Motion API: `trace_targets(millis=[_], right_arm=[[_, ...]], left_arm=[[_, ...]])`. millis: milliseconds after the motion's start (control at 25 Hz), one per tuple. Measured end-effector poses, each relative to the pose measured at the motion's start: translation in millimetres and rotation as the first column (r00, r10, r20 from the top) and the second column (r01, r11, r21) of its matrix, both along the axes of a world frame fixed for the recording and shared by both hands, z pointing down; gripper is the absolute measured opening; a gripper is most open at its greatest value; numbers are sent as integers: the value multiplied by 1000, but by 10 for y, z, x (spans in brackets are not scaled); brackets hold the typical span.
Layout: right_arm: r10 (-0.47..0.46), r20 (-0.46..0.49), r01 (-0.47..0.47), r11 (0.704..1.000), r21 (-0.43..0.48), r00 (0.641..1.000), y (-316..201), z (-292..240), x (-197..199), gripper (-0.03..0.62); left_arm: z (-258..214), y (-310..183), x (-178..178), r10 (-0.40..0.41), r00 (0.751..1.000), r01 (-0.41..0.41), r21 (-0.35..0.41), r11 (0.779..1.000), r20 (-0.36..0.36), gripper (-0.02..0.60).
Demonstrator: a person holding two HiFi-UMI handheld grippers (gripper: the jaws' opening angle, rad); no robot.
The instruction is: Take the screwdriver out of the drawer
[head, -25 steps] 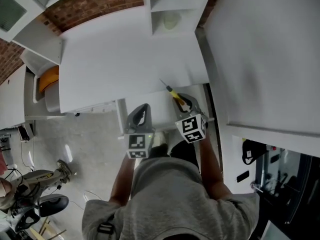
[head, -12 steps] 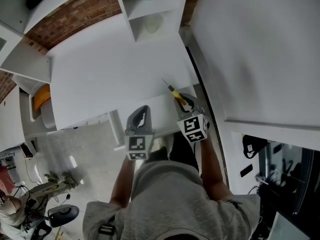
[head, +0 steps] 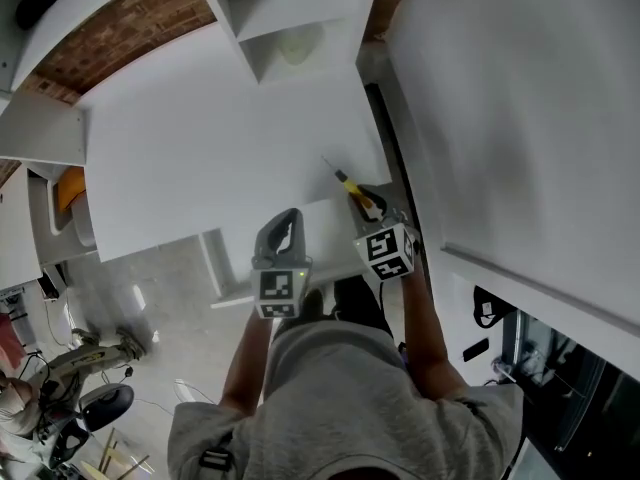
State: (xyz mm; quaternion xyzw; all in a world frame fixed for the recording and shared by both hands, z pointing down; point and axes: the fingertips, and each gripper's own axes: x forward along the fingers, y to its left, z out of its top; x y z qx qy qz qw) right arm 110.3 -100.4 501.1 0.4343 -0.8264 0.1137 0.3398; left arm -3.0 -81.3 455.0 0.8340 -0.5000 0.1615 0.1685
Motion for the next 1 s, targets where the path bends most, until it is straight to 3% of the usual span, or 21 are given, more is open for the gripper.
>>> trace_targets(millis=[320, 1000], right_arm=[[-62, -13, 61, 996, -67, 998, -452, 385, 144, 78], [-180, -26, 172, 967, -189, 983, -1088, 1198, 3, 78]], left_arm=[[313, -364, 211, -46, 999, 46, -67, 997, -5, 12], [971, -879, 94, -148, 989, 151, -173, 973, 30, 12]])
